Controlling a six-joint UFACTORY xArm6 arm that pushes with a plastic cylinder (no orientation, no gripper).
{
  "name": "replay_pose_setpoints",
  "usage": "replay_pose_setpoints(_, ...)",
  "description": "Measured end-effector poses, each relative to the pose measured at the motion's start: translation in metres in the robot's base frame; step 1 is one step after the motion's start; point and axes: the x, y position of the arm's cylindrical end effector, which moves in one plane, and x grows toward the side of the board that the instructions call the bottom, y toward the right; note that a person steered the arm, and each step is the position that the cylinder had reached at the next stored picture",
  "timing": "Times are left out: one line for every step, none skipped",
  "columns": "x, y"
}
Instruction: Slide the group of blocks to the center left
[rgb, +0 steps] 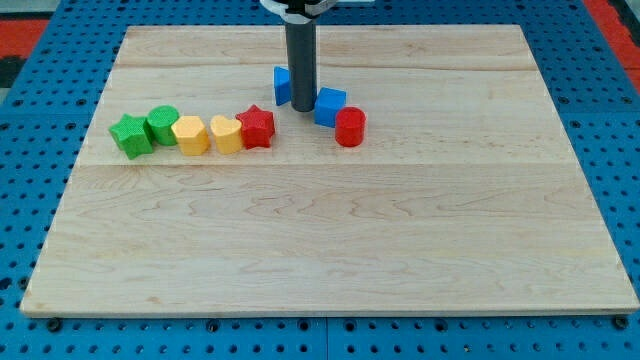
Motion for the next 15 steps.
replay_pose_setpoints(0.001, 0.0)
replay_pose_setpoints(0.017, 0.0)
replay_pose_setpoints(0.047, -0.005)
replay_pose_setpoints(0.055, -0.008)
replay_pose_setpoints(0.054, -0.027)
replay_pose_setpoints(0.054, -0.042)
replay_pose_setpoints(0.073, -0.042)
replay_pose_setpoints(0.073, -0.05)
replay_pose_setpoints(0.076, -0.071)
replay_pose_setpoints(0.059, -0.074)
replay_pose_setpoints(0.05, -0.066)
replay_pose_setpoints(0.05, -0.065)
replay_pose_setpoints(0.042, -0.06)
replay_pose_setpoints(0.036, -0.05)
replay_pose_setpoints(0.053, -0.048)
